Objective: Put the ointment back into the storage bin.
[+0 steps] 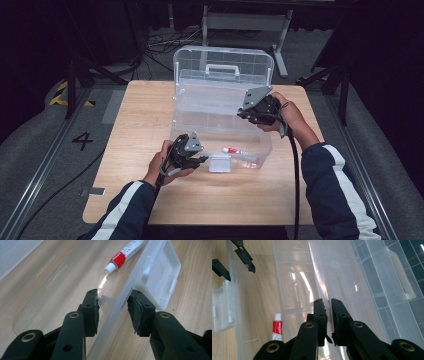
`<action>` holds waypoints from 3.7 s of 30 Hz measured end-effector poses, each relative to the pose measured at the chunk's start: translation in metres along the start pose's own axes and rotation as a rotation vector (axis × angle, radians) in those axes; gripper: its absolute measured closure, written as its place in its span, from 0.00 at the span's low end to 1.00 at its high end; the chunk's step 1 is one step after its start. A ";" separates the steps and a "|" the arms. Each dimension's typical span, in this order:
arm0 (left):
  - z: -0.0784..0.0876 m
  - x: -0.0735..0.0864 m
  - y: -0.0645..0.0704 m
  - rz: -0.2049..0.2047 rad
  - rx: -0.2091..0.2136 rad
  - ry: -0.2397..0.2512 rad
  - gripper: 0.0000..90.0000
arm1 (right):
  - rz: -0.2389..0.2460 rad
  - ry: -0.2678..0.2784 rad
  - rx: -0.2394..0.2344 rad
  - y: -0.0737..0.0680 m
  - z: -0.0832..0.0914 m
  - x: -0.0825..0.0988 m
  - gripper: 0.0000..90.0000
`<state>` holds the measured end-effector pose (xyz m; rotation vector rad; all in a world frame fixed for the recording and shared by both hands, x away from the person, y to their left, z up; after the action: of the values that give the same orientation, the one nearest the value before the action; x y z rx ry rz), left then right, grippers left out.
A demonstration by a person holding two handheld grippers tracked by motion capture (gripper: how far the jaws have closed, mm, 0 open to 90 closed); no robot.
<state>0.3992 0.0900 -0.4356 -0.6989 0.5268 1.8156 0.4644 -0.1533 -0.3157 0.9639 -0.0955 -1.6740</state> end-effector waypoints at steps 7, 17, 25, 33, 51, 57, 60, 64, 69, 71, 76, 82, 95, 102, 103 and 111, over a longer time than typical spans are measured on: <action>0.000 0.000 0.000 -0.010 -0.003 0.001 0.68 | 0.005 0.003 0.005 -0.005 0.003 0.002 0.93; 0.001 0.001 0.000 -0.014 -0.002 0.011 0.68 | -0.001 0.012 -0.008 -0.009 0.005 0.005 0.93; 0.004 0.003 -0.001 -0.019 0.005 0.023 0.69 | -0.007 0.041 -0.002 -0.013 0.007 0.010 0.93; 0.008 0.004 -0.001 -0.021 0.002 0.035 0.71 | -0.007 0.053 0.003 -0.017 0.008 0.012 0.92; 0.017 0.005 0.000 -0.050 -0.020 0.007 0.72 | -0.019 0.058 -0.021 -0.027 0.010 0.016 0.91; 0.033 0.006 -0.002 -0.026 -0.002 0.090 0.71 | -0.026 0.066 -0.023 -0.028 0.011 0.018 0.91; 0.039 0.006 0.000 -0.042 -0.018 0.097 0.73 | -0.030 0.069 -0.021 -0.028 0.011 0.019 0.91; 0.044 0.006 0.001 -0.050 -0.013 0.113 0.78 | -0.043 0.080 -0.023 -0.027 0.011 0.020 0.91; 0.047 0.007 0.001 -0.050 -0.015 0.113 0.84 | -0.051 0.088 -0.021 -0.029 0.011 0.021 0.91; 0.047 0.007 0.001 -0.053 -0.010 0.114 0.85 | -0.055 0.090 -0.024 -0.029 0.011 0.022 0.91; 0.055 0.008 0.001 -0.056 -0.024 0.142 0.89 | -0.059 0.096 -0.022 -0.030 0.011 0.023 0.91; 0.070 0.013 -0.003 -0.044 -0.041 0.187 0.96 | -0.069 0.101 -0.026 -0.031 0.011 0.024 0.91; 0.093 0.026 -0.020 0.018 -0.096 0.271 1.00 | -0.079 0.116 -0.030 -0.032 0.011 0.026 0.90; 0.100 0.033 -0.033 0.053 -0.146 0.320 1.00 | -0.081 0.122 -0.036 -0.033 0.010 0.026 0.90; 0.100 0.033 -0.033 0.053 -0.146 0.320 1.00 | -0.081 0.122 -0.036 -0.033 0.010 0.026 0.90; 0.103 0.034 -0.050 0.096 -0.205 0.360 1.00 | -0.087 0.120 -0.037 -0.034 0.010 0.027 0.90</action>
<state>0.4156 0.1966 -0.3851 -1.1714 0.6224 1.8585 0.4310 -0.1683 -0.3413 1.0509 0.0586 -1.6866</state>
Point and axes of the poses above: each handheld gripper's, and its own axes: z roughly backward along the jaws, x roughly out of its underside, y roughly to its right, the point moved 1 cm from there along -z, roughly forward along the jaws, and after that the axes turned 10 degrees about x, right-handed, at the moved point
